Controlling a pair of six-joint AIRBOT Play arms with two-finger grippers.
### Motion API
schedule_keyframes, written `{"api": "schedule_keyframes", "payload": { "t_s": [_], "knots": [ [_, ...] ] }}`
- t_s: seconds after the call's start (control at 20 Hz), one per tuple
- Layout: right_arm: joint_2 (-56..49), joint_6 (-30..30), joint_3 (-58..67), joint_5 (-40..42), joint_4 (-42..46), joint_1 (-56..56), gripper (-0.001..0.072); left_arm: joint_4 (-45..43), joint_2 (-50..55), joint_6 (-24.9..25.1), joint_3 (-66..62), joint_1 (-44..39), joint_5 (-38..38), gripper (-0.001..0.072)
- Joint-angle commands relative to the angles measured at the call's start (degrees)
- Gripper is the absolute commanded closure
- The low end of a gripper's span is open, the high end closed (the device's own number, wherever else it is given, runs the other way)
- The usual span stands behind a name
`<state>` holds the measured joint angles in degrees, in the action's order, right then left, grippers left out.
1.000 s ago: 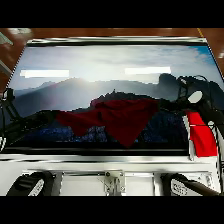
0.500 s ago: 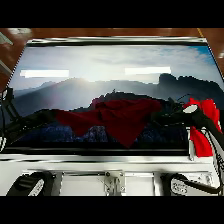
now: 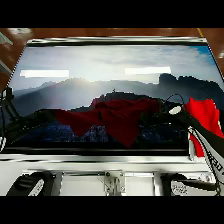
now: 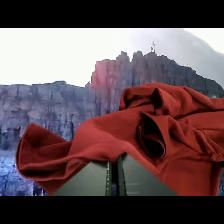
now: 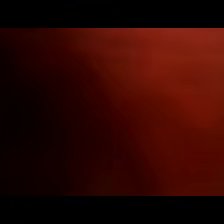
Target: Fold the shirts.
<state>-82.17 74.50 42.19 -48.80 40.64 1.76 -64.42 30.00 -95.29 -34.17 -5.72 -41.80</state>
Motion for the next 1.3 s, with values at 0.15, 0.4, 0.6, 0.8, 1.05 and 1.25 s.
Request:
{"api": "schedule_keyframes", "payload": {
  "t_s": [0.15,0.4,0.6,0.8,1.05,1.25],
  "knots": [
    [13.97,-10.16,8.50,-5.44,-1.16,0.48,0.0646,-0.28,-0.11,5.18,-8.87,1.29,0.04,0.0669],
    [37.48,-13.57,30.58,2.91,-0.37,-3.82,0.0647,-0.28,-0.11,7.82,-35.82,5.68,-0.04,0.0669],
    [47.10,-8.44,46.42,6.38,8.22,-5.33,0.0647,-0.28,-0.24,7.82,-55.25,5.88,-0.94,0.0669],
    [51.39,-0.42,55.23,3.39,18.10,-5.33,0.0648,-0.48,-1.44,7.85,-65.00,5.88,-4.76,0.0669],
    [52.11,4.13,60.30,-9.97,31.93,-5.33,0.0647,-11.72,-2.93,7.56,-67.01,5.88,-22.56,0.0669],
    [48.57,7.26,60.30,-21.11,34.53,-5.33,0.0648,-20.20,-2.49,4.07,-61.18,5.88,-39.08,0.0669]
  ]
}}
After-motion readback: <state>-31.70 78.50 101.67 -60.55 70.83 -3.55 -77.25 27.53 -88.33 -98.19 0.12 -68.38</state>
